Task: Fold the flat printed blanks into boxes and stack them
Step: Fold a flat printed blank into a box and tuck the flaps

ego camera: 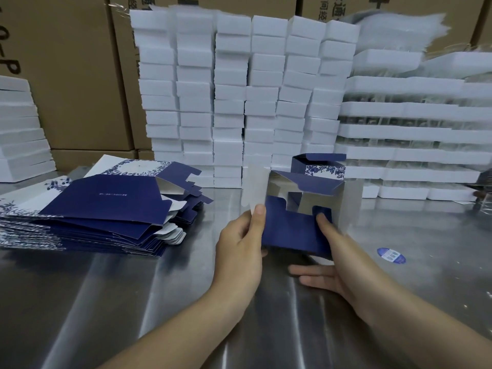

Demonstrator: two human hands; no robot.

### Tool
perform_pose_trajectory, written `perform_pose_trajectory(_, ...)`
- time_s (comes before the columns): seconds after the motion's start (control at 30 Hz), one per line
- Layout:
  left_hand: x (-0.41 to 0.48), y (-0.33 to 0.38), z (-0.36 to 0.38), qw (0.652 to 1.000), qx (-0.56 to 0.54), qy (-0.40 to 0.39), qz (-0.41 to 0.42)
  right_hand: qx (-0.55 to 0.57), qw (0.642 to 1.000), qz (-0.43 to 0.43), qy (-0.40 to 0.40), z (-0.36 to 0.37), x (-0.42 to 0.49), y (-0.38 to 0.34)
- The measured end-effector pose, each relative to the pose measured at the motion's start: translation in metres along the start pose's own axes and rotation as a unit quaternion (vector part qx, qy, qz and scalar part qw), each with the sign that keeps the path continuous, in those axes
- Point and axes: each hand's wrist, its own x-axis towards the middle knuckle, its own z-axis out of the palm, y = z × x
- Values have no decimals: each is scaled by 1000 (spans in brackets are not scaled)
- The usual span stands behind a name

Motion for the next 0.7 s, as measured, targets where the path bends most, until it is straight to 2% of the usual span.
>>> perform_pose_trajectory(0.17,-4,-1,1,1000,24,11,1,35,997,-65,38,-4,3,2)
perform_pose_trajectory(0.27,-2,-2,-2,997,28,8,-71,-2,992,-118,49,-3,0,0)
perform_pose_trajectory(0.37,-4,-1,-1,991,-48,-34,-123,-16,985,-166,38,1,-7,-8)
perform_pose_trajectory(0.47,-5,4,-1,983,-120,-28,-133,30,992,-123,21,6,-13,-12)
perform_pose_trajectory(0.57,-4,3,-1,989,-108,-14,-103,52,997,-41,-31,11,-20,-15)
perform_pose_trajectory(0.63,-6,4,-2,992,-94,-20,-88,18,997,1,-72,13,-23,-14)
perform_pose_trajectory(0.7,-7,3,-2,994,-81,-28,-75,-40,993,7,-108,13,-25,-12)
